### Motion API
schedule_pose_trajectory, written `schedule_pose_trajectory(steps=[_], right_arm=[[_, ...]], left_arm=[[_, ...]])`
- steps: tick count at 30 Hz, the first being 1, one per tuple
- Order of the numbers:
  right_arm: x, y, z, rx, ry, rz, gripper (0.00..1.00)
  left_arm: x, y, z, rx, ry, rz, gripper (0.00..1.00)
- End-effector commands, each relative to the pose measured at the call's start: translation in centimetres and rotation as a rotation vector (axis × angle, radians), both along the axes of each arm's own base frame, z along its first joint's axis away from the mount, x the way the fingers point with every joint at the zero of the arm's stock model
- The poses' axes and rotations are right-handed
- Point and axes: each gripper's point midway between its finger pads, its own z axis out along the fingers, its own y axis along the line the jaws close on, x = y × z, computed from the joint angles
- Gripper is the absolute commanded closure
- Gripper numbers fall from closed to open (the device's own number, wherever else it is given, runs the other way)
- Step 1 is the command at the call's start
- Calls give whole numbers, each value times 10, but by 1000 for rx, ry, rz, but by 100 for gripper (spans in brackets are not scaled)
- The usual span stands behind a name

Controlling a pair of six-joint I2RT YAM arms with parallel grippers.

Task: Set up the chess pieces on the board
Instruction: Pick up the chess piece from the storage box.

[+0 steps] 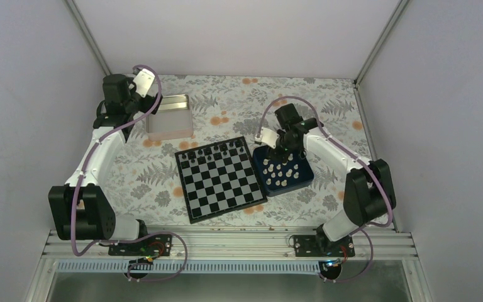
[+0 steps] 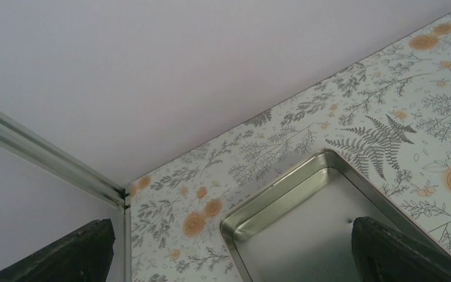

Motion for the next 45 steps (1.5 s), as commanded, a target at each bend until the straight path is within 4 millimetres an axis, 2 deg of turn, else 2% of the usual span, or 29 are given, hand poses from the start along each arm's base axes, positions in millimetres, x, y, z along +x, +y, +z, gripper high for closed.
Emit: schedule_pose_trajectory(steps=[1,5,15,20,23,27,30,35,38,42,45], right_arm=[[-19,-12,-32,-67,84,-17,65],[-23,-15,-50,-79,110,-23,64],[-18,-12,-63,-76,111,-30,60],[-17,-12,-77,-97,141,-30,60],[-17,-13,-79,-100,145,-32,62],[-17,-13,-80,-103,147,-34,72],[-16,-13,-75,-100,138,-37,81],[-16,-14,-61,-108,127,-44,87],[-15,-10,-39,-110,82,-38,88],[-13,2,-15,-125,38,-16,90],[-18,23,1,-126,7,34,90]], left_arm=[[-2,-3,4,13,-25,-13,0],[0,-3,4,12,-21,-14,0],[0,0,0,18,-18,-2,0],[0,-2,-2,17,-13,-9,0],[0,-2,-3,18,-13,-12,0],[1,-2,-4,17,-11,-10,0],[1,-2,-4,17,-11,-9,0],[0,-2,-3,16,-14,-12,0],[0,-3,0,13,-17,-14,0],[-1,-3,2,12,-21,-14,0],[-2,-2,4,13,-29,-13,0]])
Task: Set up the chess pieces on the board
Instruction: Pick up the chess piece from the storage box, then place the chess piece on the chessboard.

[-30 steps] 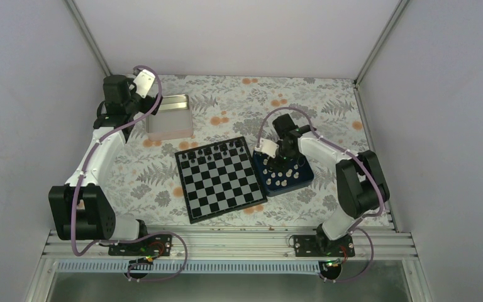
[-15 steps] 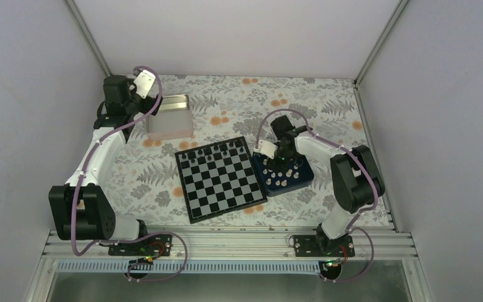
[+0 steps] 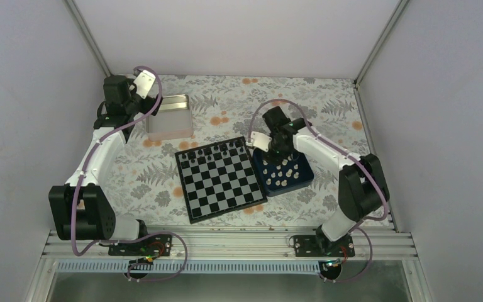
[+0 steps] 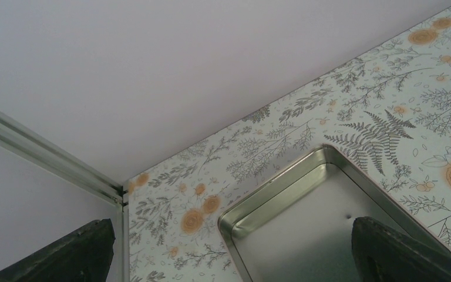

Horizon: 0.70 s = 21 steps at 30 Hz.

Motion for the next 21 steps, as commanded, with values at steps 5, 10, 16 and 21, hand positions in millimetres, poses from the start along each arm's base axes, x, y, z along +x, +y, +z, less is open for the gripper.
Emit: schedule_pose_trajectory(steps=[5,10,16,21], right_arm=[[-21,69,44,15,-62,157,91],[-47,132,52,62,-37,312,90],[-86,193,43,63,-11,481,91],[-115,224,24,36,11,581,91]], left_arm=[[0,1,13,18,-48,2,0],[-1,5,15,30,-54,8,0],[0,9,19,24,-56,12,0],[-1,11,18,23,-54,18,0]])
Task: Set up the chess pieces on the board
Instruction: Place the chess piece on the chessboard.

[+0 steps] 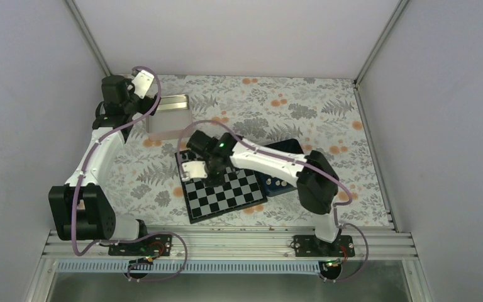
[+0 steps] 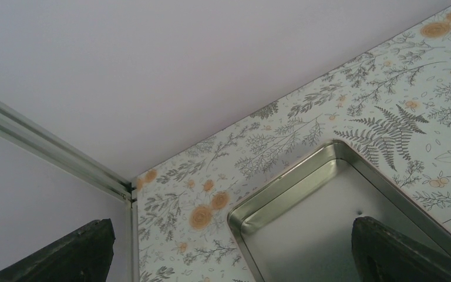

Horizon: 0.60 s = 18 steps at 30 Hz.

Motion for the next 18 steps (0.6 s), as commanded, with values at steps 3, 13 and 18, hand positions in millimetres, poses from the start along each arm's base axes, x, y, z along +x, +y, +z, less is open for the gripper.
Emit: schedule_pose_trajectory(steps=[3,13,18], right_arm=[[-35,31,-12,-23,28,103,91],[-60,57,-36,-54,25,169,91],[-60,63,-41,-58,24,174,90]], left_arm=[[-2,2,17,2,-49,2,0],[-5,0,23,-9,-61,-9,0],[-7,-1,21,-10,-60,-11,0]])
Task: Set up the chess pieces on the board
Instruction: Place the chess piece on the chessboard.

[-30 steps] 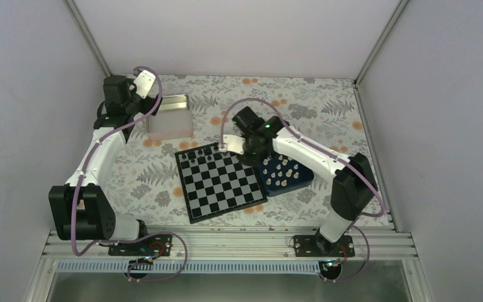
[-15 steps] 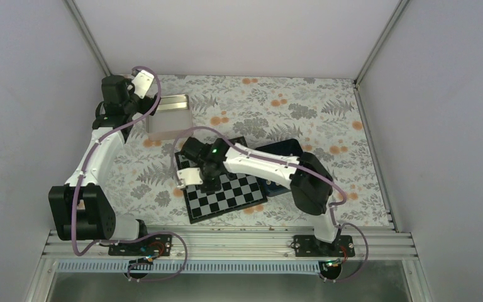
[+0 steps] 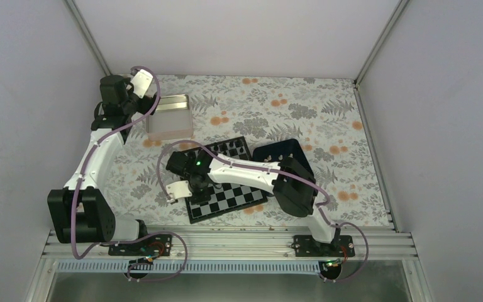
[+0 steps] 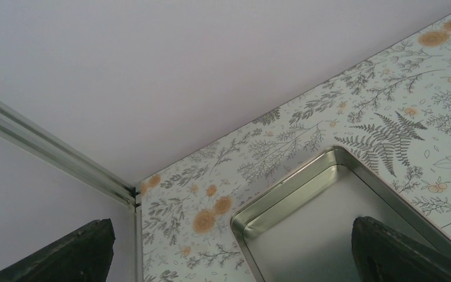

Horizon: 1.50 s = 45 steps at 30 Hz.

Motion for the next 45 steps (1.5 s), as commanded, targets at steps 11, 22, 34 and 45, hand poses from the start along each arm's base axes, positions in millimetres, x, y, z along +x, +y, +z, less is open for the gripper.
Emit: schedule_pose_trajectory(steps=[11,22,34,45], right_arm=[[-32,1,0,-29,31,45,90],[-32,-19,-6,-65,3,6,90],[5,-63,14,-20,0,-152,90],[12,-80,0,-62,12,-189,90]], left_arm=[[-7,-2,12,-10,-40,-20,0],[-9,-2,8,-7,-31,-21,0],[-6,-1,8,-8,-28,-15,0],[-7,-1,4,-7,-20,-14,0]])
